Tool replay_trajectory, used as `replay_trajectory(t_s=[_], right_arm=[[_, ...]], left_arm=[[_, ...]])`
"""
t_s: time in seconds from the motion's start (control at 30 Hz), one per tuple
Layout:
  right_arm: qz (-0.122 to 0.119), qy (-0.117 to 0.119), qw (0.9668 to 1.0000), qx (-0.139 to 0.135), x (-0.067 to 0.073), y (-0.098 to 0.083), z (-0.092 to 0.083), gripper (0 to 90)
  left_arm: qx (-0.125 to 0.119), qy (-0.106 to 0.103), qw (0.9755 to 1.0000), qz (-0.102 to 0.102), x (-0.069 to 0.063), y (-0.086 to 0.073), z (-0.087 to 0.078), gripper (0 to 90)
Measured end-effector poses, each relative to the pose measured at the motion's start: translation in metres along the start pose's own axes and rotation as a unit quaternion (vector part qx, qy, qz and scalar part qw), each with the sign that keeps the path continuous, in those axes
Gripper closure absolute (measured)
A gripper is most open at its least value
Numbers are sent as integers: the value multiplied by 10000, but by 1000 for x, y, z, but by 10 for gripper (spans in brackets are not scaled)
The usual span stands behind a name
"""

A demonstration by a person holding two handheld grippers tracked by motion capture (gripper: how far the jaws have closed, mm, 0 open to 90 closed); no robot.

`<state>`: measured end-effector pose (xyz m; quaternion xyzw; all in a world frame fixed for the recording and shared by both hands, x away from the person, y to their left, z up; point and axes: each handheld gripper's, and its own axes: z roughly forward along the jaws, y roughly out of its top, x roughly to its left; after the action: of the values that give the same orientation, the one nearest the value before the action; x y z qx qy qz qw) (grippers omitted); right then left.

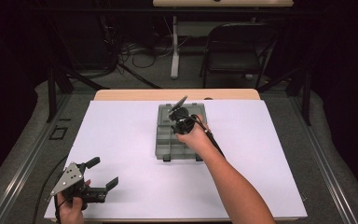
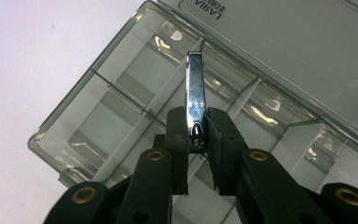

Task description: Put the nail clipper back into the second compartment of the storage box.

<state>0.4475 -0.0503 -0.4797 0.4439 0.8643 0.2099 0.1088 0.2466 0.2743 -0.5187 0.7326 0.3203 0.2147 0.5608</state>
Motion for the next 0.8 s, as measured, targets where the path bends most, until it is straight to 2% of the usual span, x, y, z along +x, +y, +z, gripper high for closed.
replay_trajectory(t_s=[0.1, 0.13, 0.17, 0.23, 0.27, 0.33, 0.37, 0.4, 0.5, 0.6, 0.63, 0.67, 0.7, 0.8], right_arm=[[28, -21, 10000, 34, -1, -1, 4, 794], [86, -13, 9999, -104, -1, -1, 7, 795], [82, -31, 9999, -55, -1, -1, 7, 794], [35, -83, 9994, 324, -1, 2, 4, 795], [76, -42, 10000, 47, 0, 0, 8, 794], [137, -60, 9998, 103, 1, 0, 10, 794], [63, -72, 9999, 85, 1, 0, 11, 794], [148, -73, 9998, 113, 2, 0, 11, 795], [38, -67, 9999, 76, 2, 1, 14, 795], [5, -97, 9997, 232, 3, 2, 13, 795], [53, -87, 9999, 106, 4, 1, 15, 794], [34, -105, 9998, 187, 4, 2, 15, 795], [61, -97, 9999, 104, 4, 1, 16, 795], [23, -106, 9996, 263, 4, 3, 14, 794]], left_arm=[[-2, -13, 10000, -11, 0, 0, 0, 6], [7, -11, 10000, -1, 0, 0, 0, 6], [10, -19, 10000, 1, 0, 0, 1, 6], [15, -25, 10000, 11, 0, 0, 1, 6], [15, -20, 10000, 20, 0, 0, 1, 6], [3, -26, 10000, 6, 0, 0, 1, 6], [2, -23, 10000, -6, 0, 0, 1, 6], [-1, -23, 10000, -7, 0, 0, 1, 6], [-1, -26, 10000, -10, 0, 0, 1, 6], [7, -34, 10000, 8, 0, 0, 1, 6], [11, -36, 10000, 13, 0, 0, 1, 6], [9, -34, 10000, 9, 0, 0, 1, 6], [7, -35, 10000, 7, 0, 0, 1, 6], [8, -31, 10000, -7, 0, 0, 1, 6]])
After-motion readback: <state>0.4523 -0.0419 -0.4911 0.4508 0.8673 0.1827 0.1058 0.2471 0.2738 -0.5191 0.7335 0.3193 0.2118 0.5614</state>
